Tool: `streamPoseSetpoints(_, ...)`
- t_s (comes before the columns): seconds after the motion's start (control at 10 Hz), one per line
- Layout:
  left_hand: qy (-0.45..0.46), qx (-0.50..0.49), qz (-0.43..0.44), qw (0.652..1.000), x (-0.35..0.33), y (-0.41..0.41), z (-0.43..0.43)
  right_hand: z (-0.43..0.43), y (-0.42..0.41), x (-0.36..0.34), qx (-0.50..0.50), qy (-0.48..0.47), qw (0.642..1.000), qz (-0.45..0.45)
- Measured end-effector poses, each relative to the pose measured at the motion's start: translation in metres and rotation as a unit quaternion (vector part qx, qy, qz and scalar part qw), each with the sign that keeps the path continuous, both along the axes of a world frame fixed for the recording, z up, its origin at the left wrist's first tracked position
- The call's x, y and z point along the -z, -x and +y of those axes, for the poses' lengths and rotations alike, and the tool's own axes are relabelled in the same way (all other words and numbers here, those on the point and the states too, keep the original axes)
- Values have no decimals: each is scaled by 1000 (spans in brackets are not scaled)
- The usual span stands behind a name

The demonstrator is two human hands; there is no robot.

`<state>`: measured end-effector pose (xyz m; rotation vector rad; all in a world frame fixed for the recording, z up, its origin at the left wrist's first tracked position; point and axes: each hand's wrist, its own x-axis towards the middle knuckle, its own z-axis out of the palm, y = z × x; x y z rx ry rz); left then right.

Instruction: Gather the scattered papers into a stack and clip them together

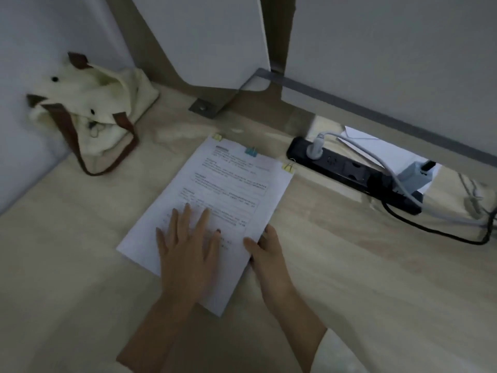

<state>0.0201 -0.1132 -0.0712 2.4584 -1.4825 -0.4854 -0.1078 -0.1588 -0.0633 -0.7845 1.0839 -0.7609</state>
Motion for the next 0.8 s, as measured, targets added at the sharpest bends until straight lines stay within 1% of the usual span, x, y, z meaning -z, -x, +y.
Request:
streamPoseSetpoints(0.1,-44,-8,-56,997,19,-25,15,-2,-22,5,-23,162,972,170)
streamPoseSetpoints(0.2,-42,-29,-86,995,27,-46,17,3,-30,15,-164,299,852,397)
streamPoseSetpoints(0.3,-30,-40,-100,994,31,-65,16,5,-36,25,-274,351,770,457)
streamPoseSetpoints(0.4,-23,-46,-108,993,33,-76,12,-1,-43,27,-294,364,743,479)
streamPoseSetpoints(0.5,-19,-46,-115,992,34,-83,6,-4,-50,25,-306,360,724,502)
streamPoseSetpoints(0.6,-16,-41,-111,993,34,-84,4,-6,-54,21,-319,337,735,494)
streamPoseSetpoints(0.7,-4,-46,-92,995,34,-87,1,-11,-47,17,-343,332,738,477)
streamPoseSetpoints(0.8,7,-52,-66,996,31,-82,16,-9,-24,-6,-335,243,822,391)
